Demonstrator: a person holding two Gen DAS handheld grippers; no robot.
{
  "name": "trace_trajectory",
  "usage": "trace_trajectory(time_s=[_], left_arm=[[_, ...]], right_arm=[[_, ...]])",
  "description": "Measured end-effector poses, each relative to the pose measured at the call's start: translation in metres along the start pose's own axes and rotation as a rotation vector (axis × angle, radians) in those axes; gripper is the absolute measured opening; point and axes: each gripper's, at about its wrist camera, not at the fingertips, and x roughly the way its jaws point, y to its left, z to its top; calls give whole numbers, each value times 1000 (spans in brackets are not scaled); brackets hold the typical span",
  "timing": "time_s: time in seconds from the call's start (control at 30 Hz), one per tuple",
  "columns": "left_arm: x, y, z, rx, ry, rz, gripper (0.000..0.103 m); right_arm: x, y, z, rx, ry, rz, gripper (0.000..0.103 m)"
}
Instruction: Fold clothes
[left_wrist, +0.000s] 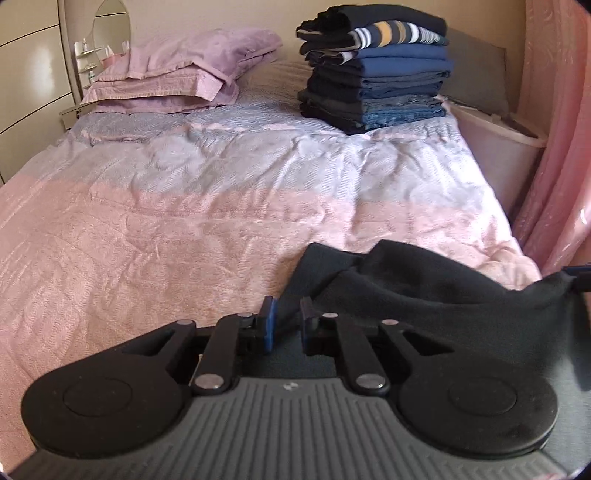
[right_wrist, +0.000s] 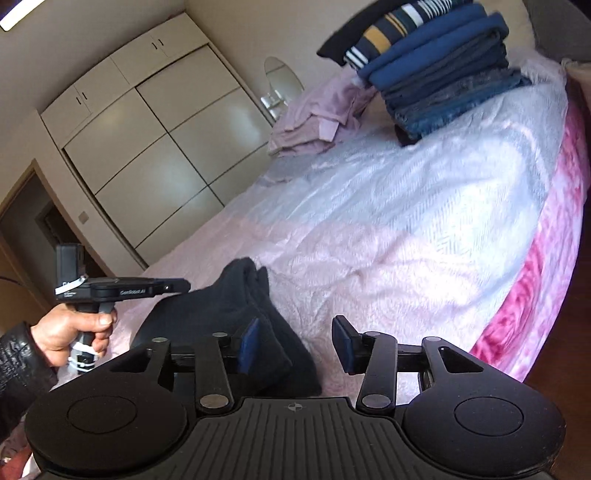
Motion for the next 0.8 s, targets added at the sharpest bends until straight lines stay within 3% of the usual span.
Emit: trace_trajectory(time_s=[0.13, 0.17, 0.27, 0.37, 0.57, 0.67, 0.73, 0.8], left_arm=[[-3, -39, 6, 56, 13, -121, 15], [4, -49, 6, 75, 28, -153, 15], [36, -56, 3, 95, 71, -154, 17], [68, -61, 0, 113, 114, -151, 17], [85, -40, 9, 82, 103, -136, 15], [83, -33, 10, 48, 97, -108, 15], [69, -33, 11, 48, 87, -50, 15], [44, -31, 9, 64, 73, -13, 15]], right_arm=[[-15, 42, 6, -171, -69, 69, 45], [-8, 51, 3, -208, -41, 106, 45], [22, 71, -7, -282, 55, 200, 45], [56, 55, -22, -253, 159, 150, 45], [46, 11, -27, -269, 161, 28, 44], [40, 0, -28, -231, 187, -21, 45], [35, -5, -25, -197, 205, -49, 45], [20, 10, -19, -247, 167, -55, 45]])
